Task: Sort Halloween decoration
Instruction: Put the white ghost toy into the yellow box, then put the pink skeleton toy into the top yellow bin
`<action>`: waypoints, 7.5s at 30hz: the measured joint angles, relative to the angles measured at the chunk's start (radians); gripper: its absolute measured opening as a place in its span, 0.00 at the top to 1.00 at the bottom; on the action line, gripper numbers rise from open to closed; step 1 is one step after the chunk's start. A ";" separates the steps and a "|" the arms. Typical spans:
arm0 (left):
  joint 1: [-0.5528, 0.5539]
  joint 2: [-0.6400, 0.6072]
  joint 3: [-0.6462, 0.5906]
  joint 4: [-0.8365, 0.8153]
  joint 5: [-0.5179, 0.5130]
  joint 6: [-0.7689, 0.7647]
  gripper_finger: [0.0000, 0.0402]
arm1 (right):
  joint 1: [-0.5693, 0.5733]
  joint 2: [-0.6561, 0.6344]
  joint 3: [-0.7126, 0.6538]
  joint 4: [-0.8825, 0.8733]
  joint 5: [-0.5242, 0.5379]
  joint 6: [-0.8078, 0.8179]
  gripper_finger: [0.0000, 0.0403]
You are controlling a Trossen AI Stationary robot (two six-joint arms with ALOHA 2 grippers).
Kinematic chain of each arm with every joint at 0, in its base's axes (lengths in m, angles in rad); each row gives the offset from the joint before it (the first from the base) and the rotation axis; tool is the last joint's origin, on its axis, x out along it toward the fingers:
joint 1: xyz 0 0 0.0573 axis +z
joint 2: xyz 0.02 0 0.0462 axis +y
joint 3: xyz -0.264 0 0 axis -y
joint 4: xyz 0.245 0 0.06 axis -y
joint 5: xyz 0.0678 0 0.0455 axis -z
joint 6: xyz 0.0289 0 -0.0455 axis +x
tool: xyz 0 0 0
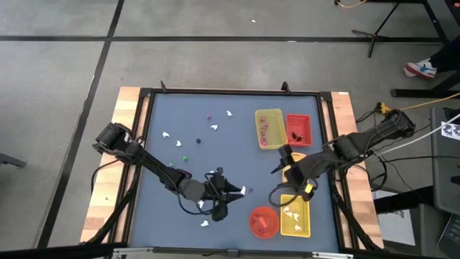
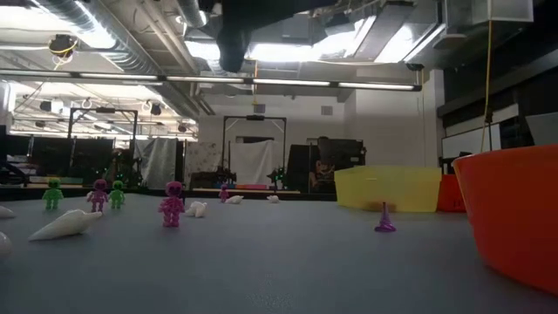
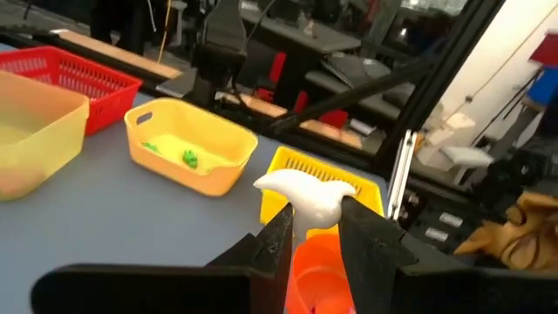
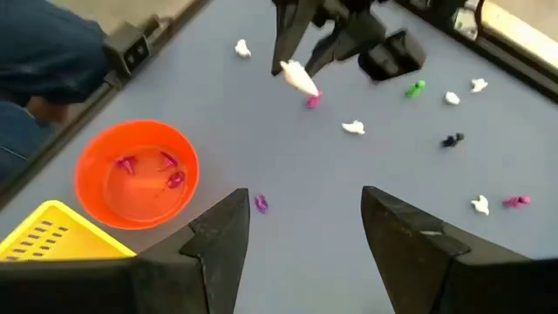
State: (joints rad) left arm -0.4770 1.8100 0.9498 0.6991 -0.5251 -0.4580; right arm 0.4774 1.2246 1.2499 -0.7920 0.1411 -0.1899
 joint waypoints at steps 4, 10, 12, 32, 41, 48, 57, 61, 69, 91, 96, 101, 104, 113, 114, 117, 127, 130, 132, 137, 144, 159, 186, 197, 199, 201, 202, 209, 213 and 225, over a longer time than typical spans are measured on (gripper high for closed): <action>0.014 0.015 0.038 -0.006 0.017 0.000 0.82 | 0.000 -0.061 0.000 0.002 0.000 0.000 0.45; 0.028 0.084 0.158 -0.010 0.053 0.126 0.82 | 0.000 -0.123 0.000 -0.005 0.001 0.000 0.45; 0.032 0.120 0.213 -0.006 0.058 0.169 0.82 | 0.000 -0.140 0.000 -0.005 0.001 0.000 0.45; 0.072 0.535 0.752 -0.011 0.129 0.270 0.82 | 0.000 -0.163 0.000 -0.002 0.001 -0.002 0.45; 0.078 0.657 0.903 -0.011 0.154 0.250 0.82 | 0.000 -0.163 0.000 0.024 0.001 -0.002 0.45; 0.078 0.658 0.904 -0.045 0.154 0.224 0.82 | 0.000 -0.163 0.000 0.040 0.001 -0.030 0.45; 0.087 0.659 0.904 -0.182 0.158 0.222 0.82 | 0.000 -0.163 0.000 0.040 0.001 -0.032 0.45; 0.097 0.659 0.904 -0.223 0.196 0.221 0.82 | 0.000 -0.163 0.000 0.040 0.001 -0.032 0.45; 0.118 0.658 0.904 -0.299 0.199 0.224 0.82 | 0.000 -0.163 0.000 0.039 0.001 -0.032 0.45; 0.137 0.659 0.904 -0.300 0.229 0.224 0.82 | 0.000 -0.163 0.000 0.039 0.001 -0.033 0.45; 0.137 0.659 0.904 -0.300 0.248 0.225 0.82 | 0.000 -0.163 0.000 0.039 0.001 -0.033 0.45; 0.137 0.659 0.904 -0.308 0.251 0.224 0.82 | 0.000 -0.163 0.000 0.039 0.001 -0.033 0.45; 0.137 0.658 0.904 -0.311 0.251 0.224 0.82 | 0.000 -0.163 0.000 0.039 0.001 -0.033 0.45; 0.137 0.659 0.904 -0.325 0.259 0.222 0.82 | 0.000 -0.163 0.000 0.039 0.001 -0.033 0.45; 0.137 0.659 0.904 -0.325 0.259 0.222 0.82 | 0.000 -0.163 0.000 0.039 0.001 -0.033 0.45; 0.138 0.659 0.904 -0.325 0.259 0.212 0.82 | 0.000 -0.163 0.000 0.039 0.001 -0.033 0.45; 0.139 0.659 0.903 -0.326 0.259 0.198 0.72 | 0.000 -0.163 0.000 0.039 0.001 -0.033 0.45; 0.142 0.658 0.903 -0.325 0.258 0.197 0.66 | 0.000 -0.163 0.000 0.039 0.001 -0.033 0.45; 0.143 0.659 0.903 -0.325 0.258 0.197 0.63 | 0.000 -0.163 0.000 0.039 0.001 -0.033 0.45; 0.143 0.659 0.903 -0.325 0.251 0.197 0.61 | 0.000 -0.163 0.000 0.039 0.001 -0.033 0.45; 0.143 0.659 0.903 -0.325 0.246 0.201 0.61 | 0.000 -0.163 0.000 0.039 0.001 -0.033 0.45; 0.156 0.613 0.902 -0.374 0.247 0.306 0.62 | 0.000 -0.163 0.000 0.027 0.001 -0.033 0.45; 0.075 0.267 0.903 -1.436 0.297 -0.102 0.62 | 0.000 -0.163 0.000 -0.079 0.001 -0.025 0.45; -0.037 0.276 0.903 -1.761 0.200 -0.380 0.62 | 0.000 -0.163 0.000 -0.088 -0.002 -0.025 0.45; -0.055 0.277 0.902 -1.807 0.168 -0.425 0.62 | 0.000 -0.163 0.000 -0.091 -0.002 -0.025 0.45; -0.069 0.275 0.884 -1.820 0.141 -0.474 0.62 | 0.000 -0.163 0.000 -0.096 -0.002 -0.024 0.45; -0.075 0.275 0.870 -1.827 0.133 -0.496 0.62 | 0.000 -0.163 0.000 -0.097 -0.002 -0.025 0.45; -0.097 0.277 0.740 -1.833 0.131 -0.637 0.62 | 0.000 -0.163 0.000 -0.098 -0.002 -0.025 0.45; -0.095 0.277 0.674 -1.827 0.125 -0.683 0.62 | 0.000 -0.163 0.000 -0.099 -0.002 -0.025 0.45; -0.065 0.277 0.535 -1.698 0.124 -0.685 0.62 | 0.000 -0.163 0.000 -0.101 -0.002 -0.025 0.45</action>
State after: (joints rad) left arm -0.5421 2.0873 1.4852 -0.9988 -0.4006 -1.1425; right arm 0.4778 1.0618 1.2495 -0.8932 0.1390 -0.2145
